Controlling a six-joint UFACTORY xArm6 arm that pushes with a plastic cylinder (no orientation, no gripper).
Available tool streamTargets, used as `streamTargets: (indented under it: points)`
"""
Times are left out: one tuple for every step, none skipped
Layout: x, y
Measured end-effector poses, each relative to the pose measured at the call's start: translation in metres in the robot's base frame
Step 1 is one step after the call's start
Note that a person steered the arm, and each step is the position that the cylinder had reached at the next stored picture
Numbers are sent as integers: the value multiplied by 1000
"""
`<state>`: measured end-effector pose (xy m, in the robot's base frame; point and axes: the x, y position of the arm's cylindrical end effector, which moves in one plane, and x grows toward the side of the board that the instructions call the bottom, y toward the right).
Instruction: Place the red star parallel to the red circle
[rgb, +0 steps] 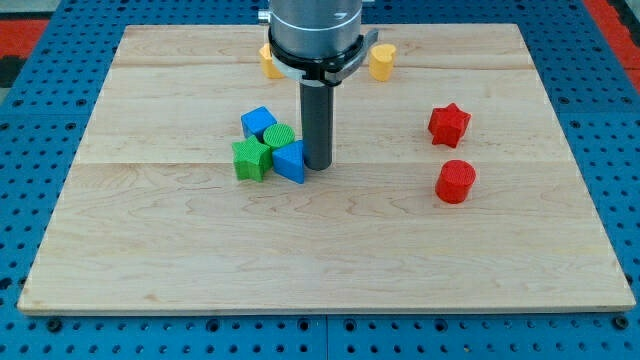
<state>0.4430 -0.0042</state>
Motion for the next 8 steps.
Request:
streamTargets:
  points:
    - [11, 85]
    - [17, 101]
    - [19, 92]
    - [19, 92]
    - [69, 125]
    - [96, 131]
    - [96, 139]
    - [94, 186]
